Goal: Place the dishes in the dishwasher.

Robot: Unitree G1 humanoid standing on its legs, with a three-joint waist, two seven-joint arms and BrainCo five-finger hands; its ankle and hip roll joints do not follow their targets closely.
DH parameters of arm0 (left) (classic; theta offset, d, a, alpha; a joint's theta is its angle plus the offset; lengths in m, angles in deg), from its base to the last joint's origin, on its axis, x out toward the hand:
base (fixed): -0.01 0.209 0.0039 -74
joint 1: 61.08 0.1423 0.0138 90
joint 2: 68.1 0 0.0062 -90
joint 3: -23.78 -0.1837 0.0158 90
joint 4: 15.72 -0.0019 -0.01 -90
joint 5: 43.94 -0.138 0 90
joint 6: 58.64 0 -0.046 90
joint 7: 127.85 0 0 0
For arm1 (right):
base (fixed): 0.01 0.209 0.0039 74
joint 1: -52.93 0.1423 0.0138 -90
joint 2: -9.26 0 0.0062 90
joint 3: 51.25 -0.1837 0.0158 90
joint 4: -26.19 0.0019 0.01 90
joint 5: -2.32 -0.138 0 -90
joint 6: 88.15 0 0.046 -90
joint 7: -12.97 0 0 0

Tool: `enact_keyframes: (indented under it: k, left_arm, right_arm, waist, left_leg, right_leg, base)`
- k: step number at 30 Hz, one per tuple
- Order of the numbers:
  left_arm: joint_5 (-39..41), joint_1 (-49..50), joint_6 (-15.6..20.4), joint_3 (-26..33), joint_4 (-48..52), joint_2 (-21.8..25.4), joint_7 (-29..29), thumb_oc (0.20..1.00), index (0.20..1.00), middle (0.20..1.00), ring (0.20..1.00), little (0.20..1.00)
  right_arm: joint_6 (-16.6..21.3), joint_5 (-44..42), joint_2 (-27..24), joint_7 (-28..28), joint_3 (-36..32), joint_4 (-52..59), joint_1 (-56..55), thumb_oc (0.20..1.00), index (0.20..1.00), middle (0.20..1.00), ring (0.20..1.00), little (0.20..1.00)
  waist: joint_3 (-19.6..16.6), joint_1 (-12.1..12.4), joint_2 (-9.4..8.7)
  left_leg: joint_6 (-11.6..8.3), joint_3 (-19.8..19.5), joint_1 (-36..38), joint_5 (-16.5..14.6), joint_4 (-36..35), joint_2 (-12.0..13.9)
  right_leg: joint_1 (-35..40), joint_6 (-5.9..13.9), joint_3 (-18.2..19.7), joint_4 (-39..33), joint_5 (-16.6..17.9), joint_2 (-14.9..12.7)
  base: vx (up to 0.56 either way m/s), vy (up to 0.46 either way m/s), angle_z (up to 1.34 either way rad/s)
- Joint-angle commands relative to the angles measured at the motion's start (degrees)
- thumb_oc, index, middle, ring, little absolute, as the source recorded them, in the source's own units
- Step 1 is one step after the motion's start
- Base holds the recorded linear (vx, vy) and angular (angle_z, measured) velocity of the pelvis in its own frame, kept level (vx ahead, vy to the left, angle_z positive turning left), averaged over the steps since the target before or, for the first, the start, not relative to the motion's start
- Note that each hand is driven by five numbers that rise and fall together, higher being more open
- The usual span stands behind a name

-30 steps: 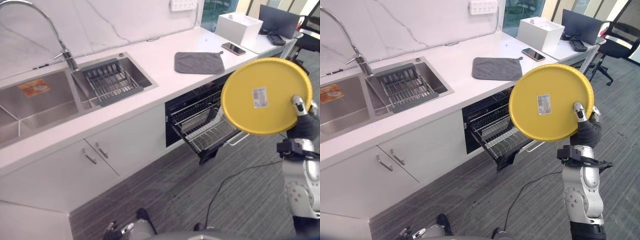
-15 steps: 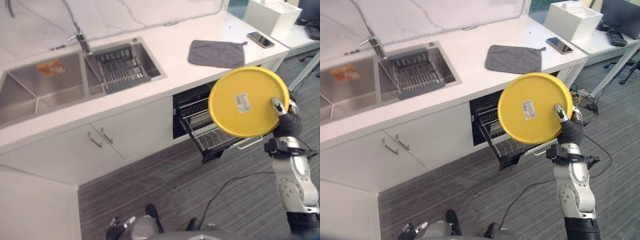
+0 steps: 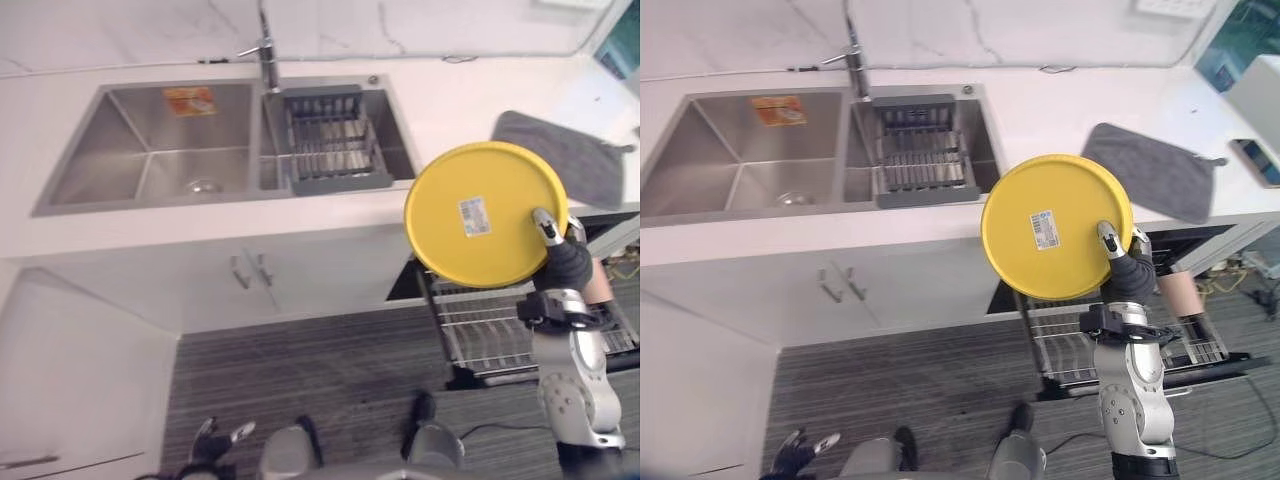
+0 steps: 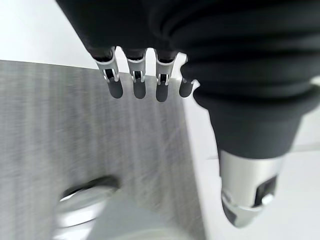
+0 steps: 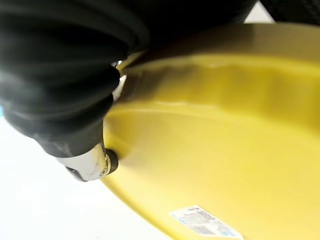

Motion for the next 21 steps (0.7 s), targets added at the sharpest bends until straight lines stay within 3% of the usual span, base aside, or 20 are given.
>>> enact_keyframes:
  k: [1,3,6,11,15,17,21]
  left_arm:
    - [-0.3,-3.32,2.58,-0.67,3.06,-2.04,-1.6,1.0,1.0,1.0,1.0,1.0]
    - [0.08,-2.85,3.33,-0.6,3.19,-2.77,-1.83,1.0,1.0,1.0,1.0,1.0]
    - [1.83,-3.58,2.67,0.63,2.22,-3.0,-2.06,1.0,1.0,1.0,1.0,1.0]
    - [0.92,-3.82,2.29,0.67,1.07,-3.2,-0.77,1.0,1.0,1.0,1.0,1.0]
    - [-1.03,-4.32,2.54,1.49,0.57,-2.46,-0.33,1.0,1.0,1.0,1.0,1.0]
    - [-1.9,-4.79,2.1,2.91,0.29,-1.27,-1.13,1.0,1.0,1.0,1.0,1.0]
    - [-2.7,-5.1,2.58,4.04,-1.07,-0.22,-2.3,1.0,1.0,1.0,1.0,1.0]
  right_arm:
    - [3.05,-2.92,-4.42,-0.18,-3.76,2.33,5.44,0.2,0.2,0.2,0.2,0.2]
    - [3.35,-2.96,-6.44,-0.62,-3.89,2.12,6.2,0.2,0.2,0.2,0.2,0.2]
    - [4.38,-1.27,-6.15,-3.01,-3.3,1.82,7.61,0.2,0.2,0.2,0.2,0.2]
    - [4.49,5.24,-5.96,-4.99,-4.85,2.14,5.65,0.2,0.2,0.2,0.2,0.2]
    - [4.13,16.12,-7.33,-5.04,-6.54,1.08,3.31,0.2,0.2,0.2,0.2,0.2]
    - [6.2,24.58,-9.92,-4.83,-7.59,-1.48,2.83,0.2,0.2,0.2,0.2,0.2]
    - [9.35,33.31,-14.44,-4.59,-9.47,-4.44,2.5,0.2,0.2,0.2,0.2,0.2]
  waist:
    - [-0.91,-0.43,1.85]
    - [-0.97,-0.39,2.4]
    - [-1.38,-0.59,3.13]
    - [-2.74,-1.63,3.87]
    - [-2.67,-2.12,3.62]
    - [-2.25,-1.99,3.15]
    - [-1.78,-1.93,2.66]
  left_leg:
    - [-1.13,1.56,-1.97,7.51,1.68,2.48]
    - [-1.44,1.49,-3.56,8.01,3.15,1.45]
    - [-1.08,2.86,-2.22,8.75,-5.44,0.23]
    - [-0.67,2.79,0.82,7.61,-10.72,-1.85]
    - [0.56,2.42,1.58,6.78,-11.57,-3.13]
    - [1.39,2.41,1.6,6.25,-11.62,-3.76]
    - [1.94,2.61,1.27,5.59,-11.33,-4.08]
  right_leg:
    - [3.65,0.99,2.64,-3.23,-4.7,-1.05]
    - [4.75,-0.21,1.95,-4.63,-5.2,0.19]
    - [5.44,0.56,1.24,-6.18,-4.56,-0.34]
    - [4.65,1.95,1.33,-4.68,-4.27,-1.82]
    - [3.52,3.73,1.75,-2.29,-4.35,-3.42]
    - [2.41,4.71,2.18,-1.04,-4.2,-4.06]
    - [1.42,5.08,2.58,-0.19,-4.27,-4.23]
  base:
    - [0.05,-0.428,-0.43]
    - [0.03,-0.285,-0.09]
    - [0.05,0.011,0.01]
    - [0.09,0.162,-0.1]
    - [0.08,0.176,0.21]
    - [0.02,0.103,0.08]
    - [-0.01,0.025,0.01]
